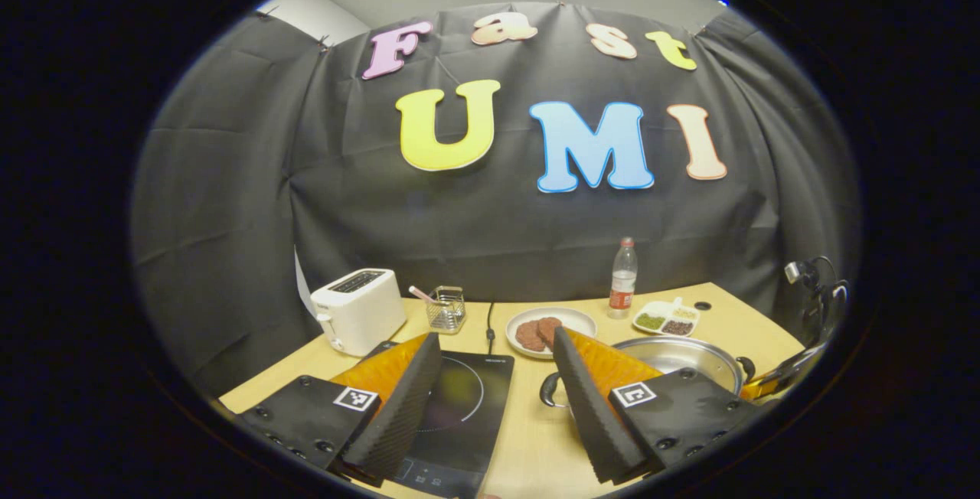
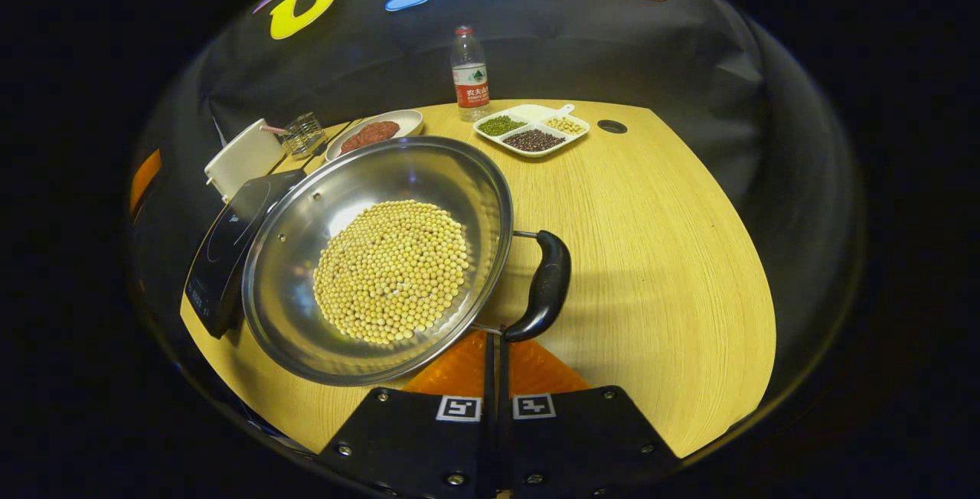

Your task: First push the handle of the pot to place it horizontally, then grasp the pot with both hands and set it on the induction cooktop.

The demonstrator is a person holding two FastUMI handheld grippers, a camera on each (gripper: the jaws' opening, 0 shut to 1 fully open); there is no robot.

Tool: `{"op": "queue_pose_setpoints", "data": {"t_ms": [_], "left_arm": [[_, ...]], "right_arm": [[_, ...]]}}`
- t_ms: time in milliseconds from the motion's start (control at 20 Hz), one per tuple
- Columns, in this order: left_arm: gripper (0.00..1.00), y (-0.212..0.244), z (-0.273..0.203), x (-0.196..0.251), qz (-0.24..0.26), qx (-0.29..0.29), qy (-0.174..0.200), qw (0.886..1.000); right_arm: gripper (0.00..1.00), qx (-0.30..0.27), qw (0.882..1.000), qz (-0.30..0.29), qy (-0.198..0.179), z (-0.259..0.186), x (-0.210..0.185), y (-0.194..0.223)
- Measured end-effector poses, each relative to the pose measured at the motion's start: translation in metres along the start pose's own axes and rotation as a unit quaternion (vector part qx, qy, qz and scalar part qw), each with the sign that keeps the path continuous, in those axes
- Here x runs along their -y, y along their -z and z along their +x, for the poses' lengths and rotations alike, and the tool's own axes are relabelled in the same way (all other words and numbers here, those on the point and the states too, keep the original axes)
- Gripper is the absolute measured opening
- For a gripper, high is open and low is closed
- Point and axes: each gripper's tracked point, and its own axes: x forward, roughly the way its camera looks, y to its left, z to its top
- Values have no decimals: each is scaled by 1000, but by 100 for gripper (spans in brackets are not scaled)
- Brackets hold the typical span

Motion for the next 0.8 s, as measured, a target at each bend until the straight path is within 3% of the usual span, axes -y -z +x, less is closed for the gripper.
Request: {"op": "queue_pose_setpoints", "data": {"t_ms": [200, 300, 550, 650, 700, 750, 800], "left_arm": [[92, 12, 2, 9, 8, -12, 1, 1000], [96, 20, 6, 15, 11, -19, 4, 1000], [96, 38, 20, 27, 16, -39, 19, 999], [92, 43, 28, 34, 16, -41, 28, 999], [96, 45, 32, 35, 16, -43, 32, 998], [100, 48, 37, 38, 14, -46, 36, 998], [100, 51, 41, 40, 13, -49, 40, 998]], "right_arm": [[1, 14, 1000, 4, 8, 7, 9, -15], [1, 24, 999, 17, 12, 11, 13, -22], [2, 49, 998, 24, 30, 3, 26, -28], [27, 82, 996, 27, 32, -11, 27, -40], [51, 104, 993, 32, 38, -19, 30, -47], [61, 126, 990, 38, 47, -22, 37, -57], [86, 143, 988, 48, 40, -24, 38, -65]]}}
